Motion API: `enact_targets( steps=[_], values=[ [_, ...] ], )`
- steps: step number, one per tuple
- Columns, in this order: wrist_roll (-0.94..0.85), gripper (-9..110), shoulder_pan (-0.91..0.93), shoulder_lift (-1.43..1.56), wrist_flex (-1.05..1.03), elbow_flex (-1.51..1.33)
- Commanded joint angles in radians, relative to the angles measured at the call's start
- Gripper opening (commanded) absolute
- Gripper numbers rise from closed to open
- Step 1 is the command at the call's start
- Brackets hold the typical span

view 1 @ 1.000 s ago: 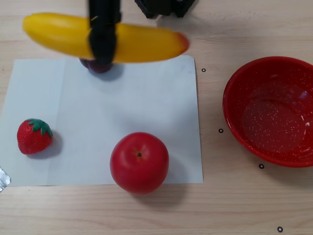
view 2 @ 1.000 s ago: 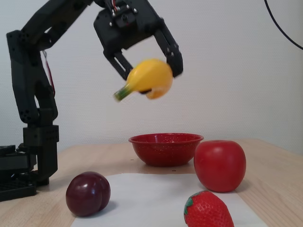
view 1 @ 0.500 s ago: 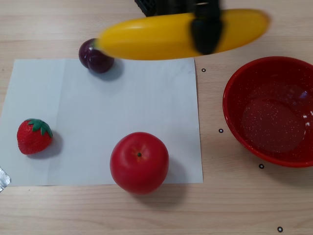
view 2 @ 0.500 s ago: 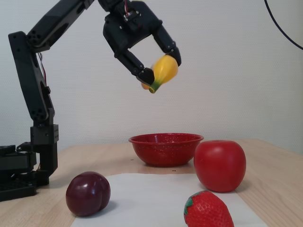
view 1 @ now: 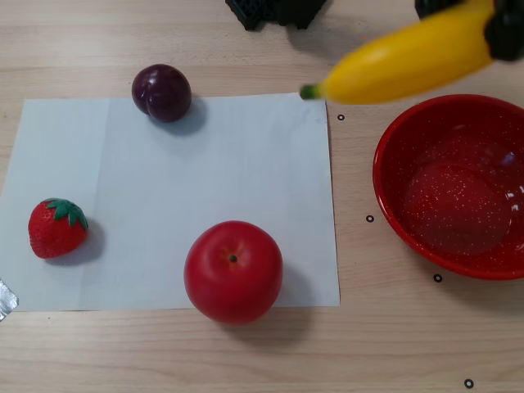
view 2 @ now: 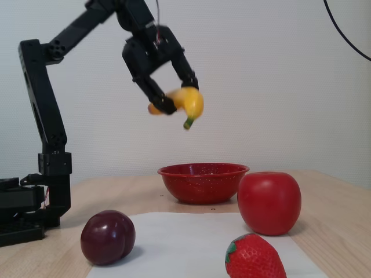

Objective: Grasp the banana and put it in the red bowl.

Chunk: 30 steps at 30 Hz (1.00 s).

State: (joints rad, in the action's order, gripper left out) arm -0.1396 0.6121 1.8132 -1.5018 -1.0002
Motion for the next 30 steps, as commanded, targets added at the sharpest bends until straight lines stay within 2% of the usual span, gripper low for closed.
enact_targets(
  steps=[1,8,14,25,30],
  values=[
    [-0.008,0,0.023,0.025,0.126,0.014],
    [0.021,0,0.057,-0.04,0.425,-0.17],
    [0.086,4,0.067,-0.1,0.572,-0.267],
    [0.1,34,0.074,-0.16,0.462,-0.235],
    [0.081,38,0.075,-0.169,0.407,-0.192]
  ],
)
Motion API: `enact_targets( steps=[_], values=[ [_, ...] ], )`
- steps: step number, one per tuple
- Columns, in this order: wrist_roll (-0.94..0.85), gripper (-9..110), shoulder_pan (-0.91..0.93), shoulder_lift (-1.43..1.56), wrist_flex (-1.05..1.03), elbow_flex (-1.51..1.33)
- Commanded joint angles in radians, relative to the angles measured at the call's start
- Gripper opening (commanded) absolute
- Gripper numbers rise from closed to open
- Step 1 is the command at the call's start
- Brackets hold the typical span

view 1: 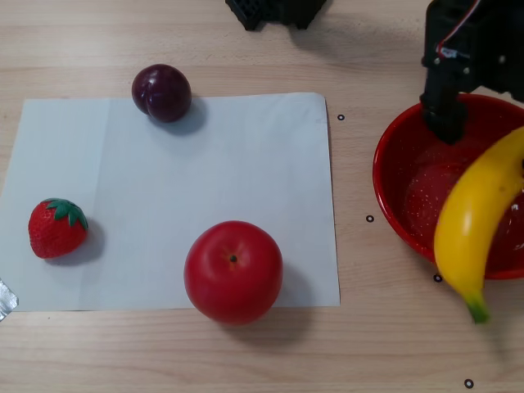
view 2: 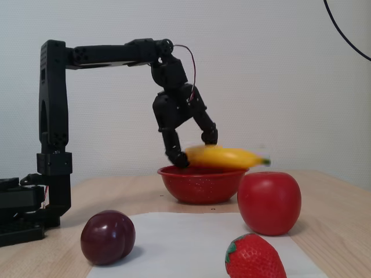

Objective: Grasp the banana and put it in the red bowl.

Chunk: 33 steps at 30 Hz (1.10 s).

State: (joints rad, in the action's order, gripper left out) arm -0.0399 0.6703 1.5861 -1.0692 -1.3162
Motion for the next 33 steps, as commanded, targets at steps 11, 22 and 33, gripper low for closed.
enact_targets(
  steps=[11,22,33],
  values=[
    [-0.069,9,-0.015,0.097,-0.215,0.353],
    [-0.091,0,-0.101,0.186,-0.411,0.457],
    [-0.052,0,-0.261,0.373,-0.397,0.341]
  ],
)
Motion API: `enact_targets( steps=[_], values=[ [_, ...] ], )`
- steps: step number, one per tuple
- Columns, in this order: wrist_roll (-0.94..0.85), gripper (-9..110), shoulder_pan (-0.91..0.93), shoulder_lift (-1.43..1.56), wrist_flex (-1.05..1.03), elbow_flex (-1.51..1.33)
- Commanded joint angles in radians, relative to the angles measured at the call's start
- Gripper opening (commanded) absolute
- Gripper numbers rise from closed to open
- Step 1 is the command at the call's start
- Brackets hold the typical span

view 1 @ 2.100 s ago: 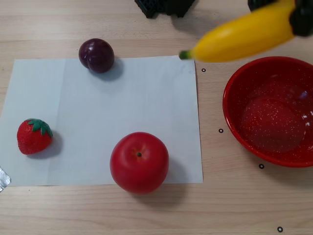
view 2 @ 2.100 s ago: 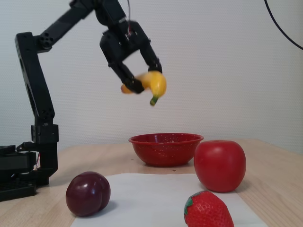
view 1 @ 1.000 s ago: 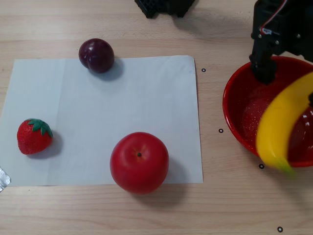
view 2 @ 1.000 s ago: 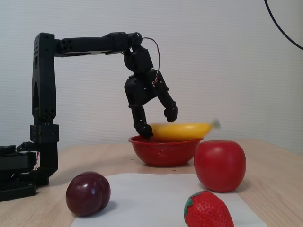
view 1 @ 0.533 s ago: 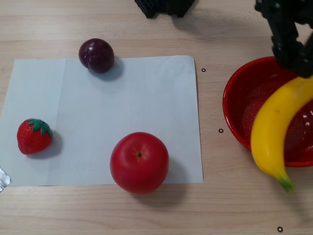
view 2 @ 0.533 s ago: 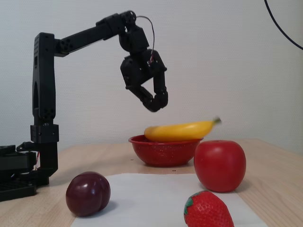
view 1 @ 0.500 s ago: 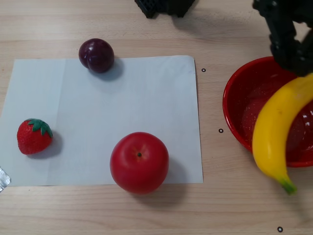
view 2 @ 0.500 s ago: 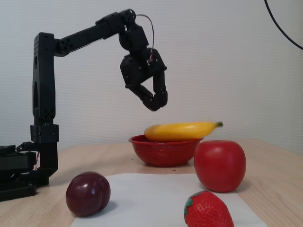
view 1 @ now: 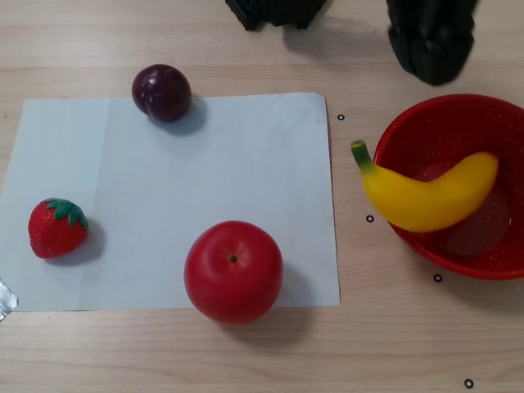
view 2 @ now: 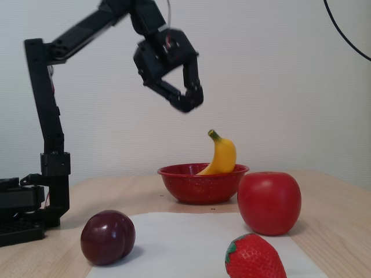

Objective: Grasp the banana and put it in the red bowl.

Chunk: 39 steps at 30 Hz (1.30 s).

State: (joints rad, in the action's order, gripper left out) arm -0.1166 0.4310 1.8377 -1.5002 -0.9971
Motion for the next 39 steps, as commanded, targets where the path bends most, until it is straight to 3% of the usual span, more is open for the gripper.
enact_targets(
  steps=[1,13,21,33,39],
  values=[
    [0.031,0,-0.038,0.14,0.044,0.005],
    [0.063,0,-0.219,0.434,0.247,-0.388],
    [0.08,0,-0.301,0.68,0.566,-0.819],
    [0.066,0,-0.348,0.957,1.224,-1.451],
    [0.055,0,-0.357,1.1,1.433,-1.712]
  ],
)
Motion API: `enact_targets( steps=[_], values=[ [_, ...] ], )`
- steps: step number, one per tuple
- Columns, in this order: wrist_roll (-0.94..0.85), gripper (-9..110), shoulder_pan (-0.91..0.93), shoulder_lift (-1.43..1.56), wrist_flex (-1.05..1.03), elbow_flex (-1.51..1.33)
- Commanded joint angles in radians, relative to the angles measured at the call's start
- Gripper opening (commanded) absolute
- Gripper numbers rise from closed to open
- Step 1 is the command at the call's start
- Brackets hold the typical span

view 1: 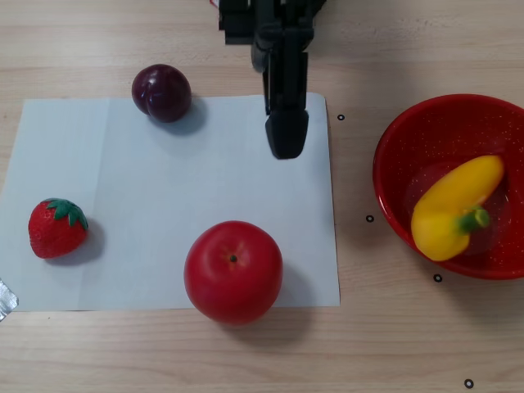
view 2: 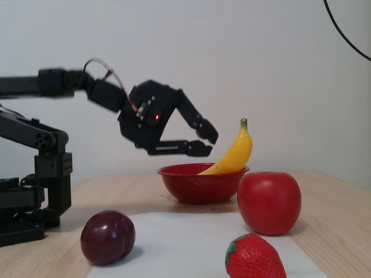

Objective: Grasp the banana and put it in the red bowl.

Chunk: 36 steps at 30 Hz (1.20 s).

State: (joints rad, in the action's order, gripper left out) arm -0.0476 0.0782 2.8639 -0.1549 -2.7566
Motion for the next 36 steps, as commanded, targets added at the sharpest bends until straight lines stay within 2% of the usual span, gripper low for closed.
enact_targets(
  steps=[1,11,16,23,32,36],
  values=[
    [-0.02,0,-0.005,0.094,0.11,0.012],
    [-0.028,0,0.014,0.305,0.236,-0.331],
    [-0.052,0,0.017,0.416,-0.02,-0.345],
    [-0.002,0,0.017,0.416,-0.328,-0.347],
    [-0.029,0,0.017,0.414,-0.529,-0.347],
    [-0.032,0,0.015,0.414,-0.68,-0.348]
  ],
)
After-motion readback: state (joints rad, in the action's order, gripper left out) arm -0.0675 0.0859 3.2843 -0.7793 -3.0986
